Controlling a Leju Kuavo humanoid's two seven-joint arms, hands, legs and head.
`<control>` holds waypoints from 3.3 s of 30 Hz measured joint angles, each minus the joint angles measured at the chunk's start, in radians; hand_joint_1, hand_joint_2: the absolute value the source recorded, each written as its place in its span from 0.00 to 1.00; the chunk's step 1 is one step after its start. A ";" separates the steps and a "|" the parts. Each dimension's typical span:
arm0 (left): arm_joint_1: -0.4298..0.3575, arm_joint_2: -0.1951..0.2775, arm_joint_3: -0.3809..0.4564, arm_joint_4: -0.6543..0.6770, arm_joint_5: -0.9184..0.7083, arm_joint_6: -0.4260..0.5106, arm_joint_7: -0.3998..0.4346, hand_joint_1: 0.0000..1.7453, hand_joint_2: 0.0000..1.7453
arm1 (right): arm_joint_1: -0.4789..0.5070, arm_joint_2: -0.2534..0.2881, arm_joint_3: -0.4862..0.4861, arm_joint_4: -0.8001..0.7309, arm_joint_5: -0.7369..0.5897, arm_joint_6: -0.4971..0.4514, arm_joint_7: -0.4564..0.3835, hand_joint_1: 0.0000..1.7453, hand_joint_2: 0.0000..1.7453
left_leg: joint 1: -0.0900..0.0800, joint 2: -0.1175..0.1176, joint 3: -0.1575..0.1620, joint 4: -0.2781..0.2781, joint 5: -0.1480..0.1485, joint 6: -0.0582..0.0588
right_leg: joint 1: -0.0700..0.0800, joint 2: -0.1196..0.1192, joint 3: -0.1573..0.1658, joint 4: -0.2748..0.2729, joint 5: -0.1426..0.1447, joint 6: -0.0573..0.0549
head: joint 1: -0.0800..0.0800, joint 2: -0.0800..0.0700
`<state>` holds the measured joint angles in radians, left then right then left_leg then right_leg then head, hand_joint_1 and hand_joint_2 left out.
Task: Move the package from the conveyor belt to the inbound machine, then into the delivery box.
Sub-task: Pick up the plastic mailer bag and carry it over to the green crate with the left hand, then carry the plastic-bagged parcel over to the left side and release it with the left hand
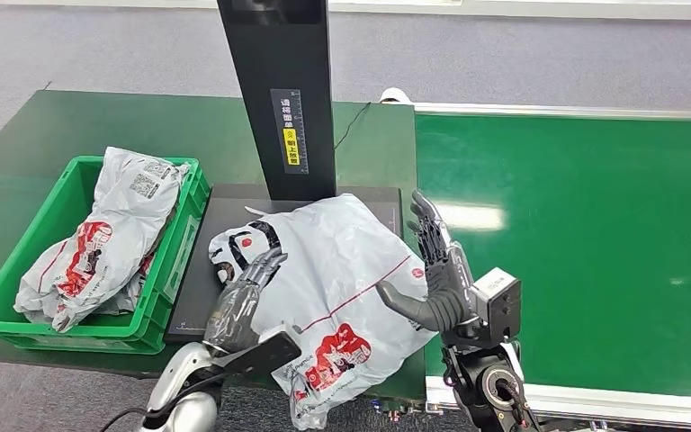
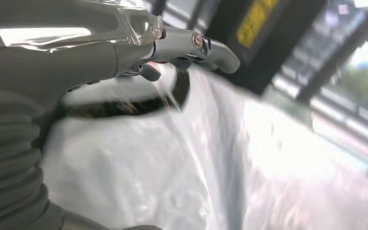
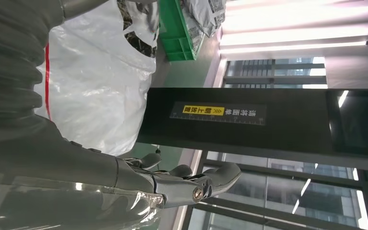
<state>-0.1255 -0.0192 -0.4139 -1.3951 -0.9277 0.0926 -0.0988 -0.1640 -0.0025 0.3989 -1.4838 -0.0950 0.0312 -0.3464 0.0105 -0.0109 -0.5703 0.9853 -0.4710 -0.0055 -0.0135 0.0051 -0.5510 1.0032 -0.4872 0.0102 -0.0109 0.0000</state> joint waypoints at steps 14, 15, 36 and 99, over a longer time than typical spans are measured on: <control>-0.314 -0.007 -0.189 0.506 -0.035 -0.001 0.021 0.99 1.00 | -0.024 0.012 -0.006 0.025 -0.019 0.011 0.008 0.00 1.00 | -0.001 -0.005 0.011 0.000 0.001 0.001 | -0.001 -0.005 0.014 0.000 -0.001 0.000 | 0.000 0.000; -0.324 -0.009 -0.194 0.524 -0.034 0.008 0.018 0.99 1.00 | -0.023 0.012 -0.007 0.025 -0.020 0.010 0.008 0.00 1.00 | -0.001 -0.005 0.011 0.000 0.001 0.001 | -0.001 -0.005 0.014 -0.001 -0.001 0.000 | 0.000 0.000; -0.185 0.061 -0.080 0.183 0.404 0.337 -0.257 1.00 1.00 | 0.016 0.003 -0.036 0.025 -0.015 -0.030 0.007 0.00 1.00 | 0.000 0.000 -0.002 0.000 0.005 0.000 | 0.000 -0.002 -0.001 0.000 0.004 -0.001 | 0.000 0.000; -0.118 0.176 0.722 0.089 0.552 0.454 -0.166 0.21 1.00 | 0.082 0.006 -0.049 -0.025 0.003 -0.037 0.024 0.00 1.00 | 0.001 0.000 -0.006 0.000 0.004 -0.001 | 0.001 0.000 -0.006 0.000 0.003 -0.001 | 0.000 0.000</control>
<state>-0.2434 0.1569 0.3076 -1.3066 -0.3761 0.5468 -0.2646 -0.0824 0.0039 0.3498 -1.5084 -0.0919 -0.0062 -0.3223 0.0112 -0.0105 -0.5758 0.9849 -0.4668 -0.0065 -0.0127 0.0047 -0.5565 1.0036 -0.4840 0.0091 -0.0106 0.0000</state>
